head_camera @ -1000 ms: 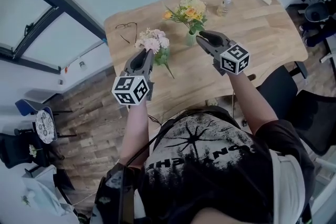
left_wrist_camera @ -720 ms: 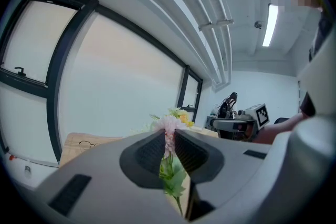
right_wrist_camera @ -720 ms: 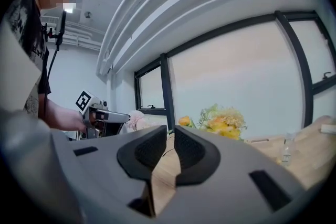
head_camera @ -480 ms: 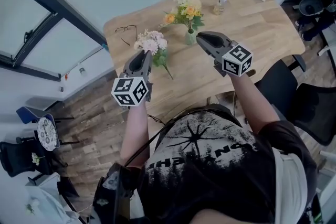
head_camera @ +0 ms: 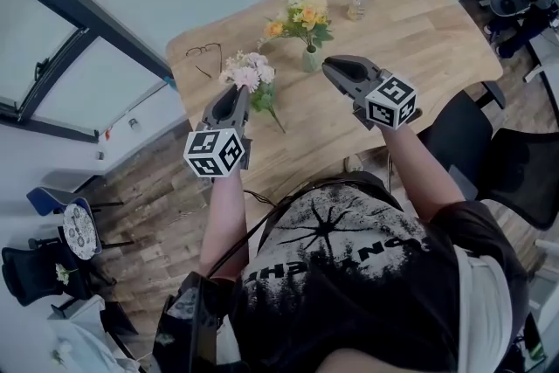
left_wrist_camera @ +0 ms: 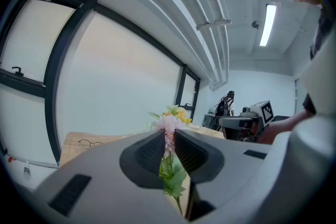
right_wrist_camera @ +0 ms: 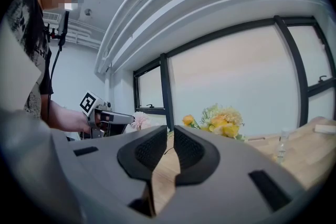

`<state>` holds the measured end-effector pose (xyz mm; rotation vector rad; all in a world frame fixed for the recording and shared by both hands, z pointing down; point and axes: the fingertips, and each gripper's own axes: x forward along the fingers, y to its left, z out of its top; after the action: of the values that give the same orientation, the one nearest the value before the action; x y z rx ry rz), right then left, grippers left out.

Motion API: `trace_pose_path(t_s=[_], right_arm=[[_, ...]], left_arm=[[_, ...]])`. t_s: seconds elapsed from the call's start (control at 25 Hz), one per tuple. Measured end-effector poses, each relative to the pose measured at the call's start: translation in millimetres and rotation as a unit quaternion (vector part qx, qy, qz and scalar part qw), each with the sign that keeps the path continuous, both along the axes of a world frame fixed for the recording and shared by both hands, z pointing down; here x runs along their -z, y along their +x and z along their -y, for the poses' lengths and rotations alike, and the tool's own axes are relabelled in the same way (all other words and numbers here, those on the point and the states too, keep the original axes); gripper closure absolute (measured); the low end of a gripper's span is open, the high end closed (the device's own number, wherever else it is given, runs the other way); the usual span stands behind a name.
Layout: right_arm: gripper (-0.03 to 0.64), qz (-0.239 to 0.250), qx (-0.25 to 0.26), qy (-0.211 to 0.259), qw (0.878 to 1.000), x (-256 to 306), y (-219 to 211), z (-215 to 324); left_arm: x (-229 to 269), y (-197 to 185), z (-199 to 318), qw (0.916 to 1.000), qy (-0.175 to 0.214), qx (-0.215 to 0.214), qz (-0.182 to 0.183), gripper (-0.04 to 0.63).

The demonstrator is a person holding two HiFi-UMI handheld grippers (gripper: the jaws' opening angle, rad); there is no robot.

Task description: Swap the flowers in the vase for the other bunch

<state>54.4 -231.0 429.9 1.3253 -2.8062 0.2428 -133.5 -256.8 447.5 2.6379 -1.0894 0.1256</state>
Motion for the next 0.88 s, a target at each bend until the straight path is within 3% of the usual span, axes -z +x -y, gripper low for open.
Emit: trace_pose_path(t_s=[0.88], right_arm=[[0.583, -0.009, -0.002, -0.012, 1.000, -12.8, -3.1, -6.9]], left_arm=[[-9.4, 7.4, -3.1, 1.0000, -0.008, -0.005, 0.000, 0.529]])
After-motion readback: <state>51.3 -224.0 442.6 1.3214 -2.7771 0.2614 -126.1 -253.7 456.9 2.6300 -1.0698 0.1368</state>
